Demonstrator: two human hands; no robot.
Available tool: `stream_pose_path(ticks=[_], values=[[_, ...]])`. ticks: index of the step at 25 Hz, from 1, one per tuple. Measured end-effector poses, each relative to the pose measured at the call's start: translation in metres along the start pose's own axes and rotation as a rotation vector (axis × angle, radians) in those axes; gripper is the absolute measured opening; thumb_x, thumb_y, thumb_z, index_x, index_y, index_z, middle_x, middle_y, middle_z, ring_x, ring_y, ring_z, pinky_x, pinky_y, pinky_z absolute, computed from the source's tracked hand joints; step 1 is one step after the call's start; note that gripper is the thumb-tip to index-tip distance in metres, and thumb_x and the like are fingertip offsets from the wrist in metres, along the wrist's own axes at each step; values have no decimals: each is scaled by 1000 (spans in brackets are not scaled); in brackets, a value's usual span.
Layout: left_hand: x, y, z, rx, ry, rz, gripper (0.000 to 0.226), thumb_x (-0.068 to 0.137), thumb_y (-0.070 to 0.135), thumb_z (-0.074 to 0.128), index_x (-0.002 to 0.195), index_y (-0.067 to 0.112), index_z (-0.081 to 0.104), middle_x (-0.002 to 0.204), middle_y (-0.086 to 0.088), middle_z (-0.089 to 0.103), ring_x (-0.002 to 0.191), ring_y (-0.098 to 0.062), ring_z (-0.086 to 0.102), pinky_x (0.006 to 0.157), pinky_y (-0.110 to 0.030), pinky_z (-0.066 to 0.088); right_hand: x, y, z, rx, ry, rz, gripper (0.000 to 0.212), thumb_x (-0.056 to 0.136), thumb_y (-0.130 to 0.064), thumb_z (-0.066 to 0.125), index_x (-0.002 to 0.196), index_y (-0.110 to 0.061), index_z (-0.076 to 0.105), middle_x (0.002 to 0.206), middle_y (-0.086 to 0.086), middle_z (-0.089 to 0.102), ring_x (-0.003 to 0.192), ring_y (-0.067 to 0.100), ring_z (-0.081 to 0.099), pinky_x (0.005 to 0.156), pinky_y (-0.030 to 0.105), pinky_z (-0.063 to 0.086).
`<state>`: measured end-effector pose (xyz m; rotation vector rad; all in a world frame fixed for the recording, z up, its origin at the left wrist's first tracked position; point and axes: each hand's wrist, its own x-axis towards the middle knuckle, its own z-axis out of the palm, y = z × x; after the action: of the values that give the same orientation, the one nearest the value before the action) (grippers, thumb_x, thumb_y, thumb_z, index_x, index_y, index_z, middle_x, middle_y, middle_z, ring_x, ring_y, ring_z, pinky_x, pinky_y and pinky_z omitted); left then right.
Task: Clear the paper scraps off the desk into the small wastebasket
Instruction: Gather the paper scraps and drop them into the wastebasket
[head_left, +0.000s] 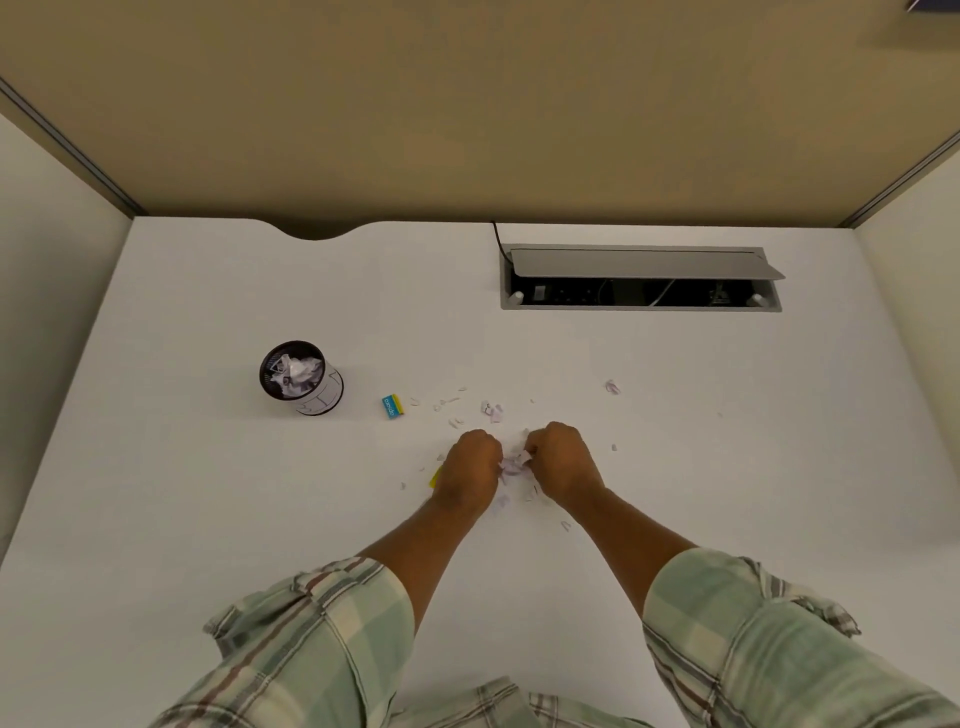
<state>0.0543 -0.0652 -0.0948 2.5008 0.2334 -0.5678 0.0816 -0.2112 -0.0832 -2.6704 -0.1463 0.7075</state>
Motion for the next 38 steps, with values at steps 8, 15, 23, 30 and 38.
stream_pose_path(ticks=[8,15,23,30,38], values=[[-16,-10,-26,-304,86,-164,14,80,11,81,93,9,83,99,-4,80,86,-13,70,78,-18,51,-14,18,-20,624,85,305,23,73,-4,80,72,9,62,63,9,60,60,26,68,62,32,51],[-39,-56,-80,-614,265,-308,15,72,16,87,86,17,83,87,6,79,80,-7,73,73,-22,58,-7,-52,-35,936,29,224,31,74,0,85,84,18,62,72,14,64,64,25,75,70,33,64],[-49,-131,-173,-834,604,-456,17,71,14,88,87,15,82,80,-2,78,72,-21,73,72,-31,61,30,-209,-33,797,-31,4,23,75,0,83,65,-8,63,66,6,64,57,21,71,58,26,57],[-59,-185,-203,-962,689,-522,13,71,8,87,78,17,81,84,2,79,81,-21,77,76,-36,64,68,-300,-7,253,18,-293,6,84,-4,69,80,-4,74,88,11,74,79,26,69,65,30,54],[-60,-208,-207,-1001,700,-550,13,73,10,86,76,22,81,81,5,78,78,-16,76,63,-22,60,89,-322,30,-244,-94,-443,25,95,-18,62,116,-6,66,117,14,65,105,33,67,81,31,48]])
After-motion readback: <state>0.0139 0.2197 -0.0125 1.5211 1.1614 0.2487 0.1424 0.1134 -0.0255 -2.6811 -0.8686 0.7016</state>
